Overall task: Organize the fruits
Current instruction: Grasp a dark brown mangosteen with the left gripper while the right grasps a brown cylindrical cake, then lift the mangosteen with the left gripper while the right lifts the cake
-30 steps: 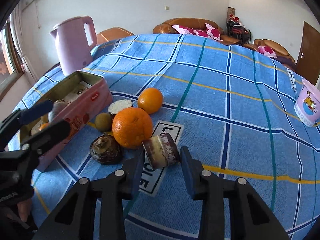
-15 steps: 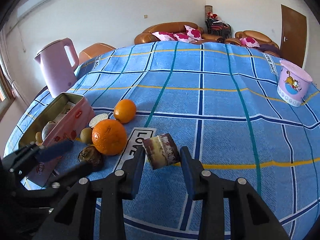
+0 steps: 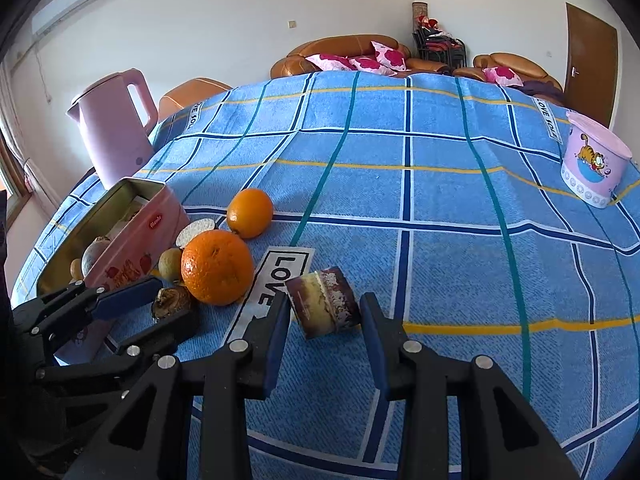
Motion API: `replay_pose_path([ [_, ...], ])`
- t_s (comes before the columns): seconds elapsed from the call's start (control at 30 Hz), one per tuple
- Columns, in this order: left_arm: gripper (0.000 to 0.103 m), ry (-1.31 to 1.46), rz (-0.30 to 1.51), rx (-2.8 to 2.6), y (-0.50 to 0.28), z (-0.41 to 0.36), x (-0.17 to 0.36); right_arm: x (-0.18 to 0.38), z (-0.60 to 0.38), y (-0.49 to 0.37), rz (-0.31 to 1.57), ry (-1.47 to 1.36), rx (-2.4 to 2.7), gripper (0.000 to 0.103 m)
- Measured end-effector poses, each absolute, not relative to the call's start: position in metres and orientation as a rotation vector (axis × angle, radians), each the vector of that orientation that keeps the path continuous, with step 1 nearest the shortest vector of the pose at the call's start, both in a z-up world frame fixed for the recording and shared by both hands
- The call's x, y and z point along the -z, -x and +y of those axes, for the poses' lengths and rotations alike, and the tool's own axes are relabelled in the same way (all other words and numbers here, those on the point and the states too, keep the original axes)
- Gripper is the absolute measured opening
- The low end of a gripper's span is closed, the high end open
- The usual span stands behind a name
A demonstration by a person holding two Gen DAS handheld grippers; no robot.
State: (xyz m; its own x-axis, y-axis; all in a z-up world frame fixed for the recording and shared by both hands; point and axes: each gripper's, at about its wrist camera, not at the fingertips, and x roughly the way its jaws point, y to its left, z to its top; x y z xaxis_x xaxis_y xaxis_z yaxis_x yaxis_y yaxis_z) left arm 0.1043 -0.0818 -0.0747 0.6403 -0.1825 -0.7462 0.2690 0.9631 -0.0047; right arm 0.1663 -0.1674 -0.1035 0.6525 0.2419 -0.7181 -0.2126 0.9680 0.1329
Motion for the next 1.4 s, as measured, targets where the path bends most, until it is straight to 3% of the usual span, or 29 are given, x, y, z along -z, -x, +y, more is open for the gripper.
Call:
replay_pose_path([
  [1.4,0.045,0.011,0.63,0.221,-0.076,-0.056,0.054,0.082,-0.165,-0.14,0.648,-0.029,-0.331,0.038],
])
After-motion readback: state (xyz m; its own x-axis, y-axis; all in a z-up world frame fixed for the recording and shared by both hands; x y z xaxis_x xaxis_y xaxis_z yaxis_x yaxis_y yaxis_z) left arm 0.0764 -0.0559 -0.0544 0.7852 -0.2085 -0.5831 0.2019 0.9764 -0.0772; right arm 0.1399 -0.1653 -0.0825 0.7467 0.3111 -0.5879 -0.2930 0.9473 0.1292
